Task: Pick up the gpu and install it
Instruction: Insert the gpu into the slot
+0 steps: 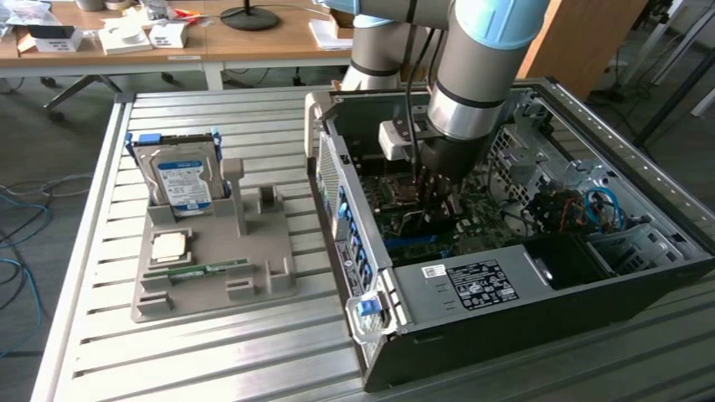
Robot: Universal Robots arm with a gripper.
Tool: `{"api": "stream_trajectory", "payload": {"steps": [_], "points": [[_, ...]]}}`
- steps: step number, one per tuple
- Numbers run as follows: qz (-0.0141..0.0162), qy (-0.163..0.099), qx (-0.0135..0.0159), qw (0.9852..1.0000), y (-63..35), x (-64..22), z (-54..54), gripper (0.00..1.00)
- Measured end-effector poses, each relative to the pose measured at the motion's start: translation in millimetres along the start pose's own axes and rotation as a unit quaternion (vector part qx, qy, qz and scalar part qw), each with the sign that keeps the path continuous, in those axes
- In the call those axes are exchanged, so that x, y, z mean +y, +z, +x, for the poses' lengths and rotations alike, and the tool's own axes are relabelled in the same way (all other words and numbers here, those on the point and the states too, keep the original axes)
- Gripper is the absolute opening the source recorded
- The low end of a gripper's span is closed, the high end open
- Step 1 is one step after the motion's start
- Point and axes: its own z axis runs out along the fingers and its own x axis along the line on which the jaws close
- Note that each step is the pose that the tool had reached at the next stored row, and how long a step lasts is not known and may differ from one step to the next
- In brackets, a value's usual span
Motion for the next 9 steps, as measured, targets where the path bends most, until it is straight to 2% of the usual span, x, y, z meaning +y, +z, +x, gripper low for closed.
{"api": "stream_trajectory", "payload": {"steps": [9], "points": [[-0.0001,0.0,-0.0002,1.0,0.4,0.0,0.1,0.26]]}}
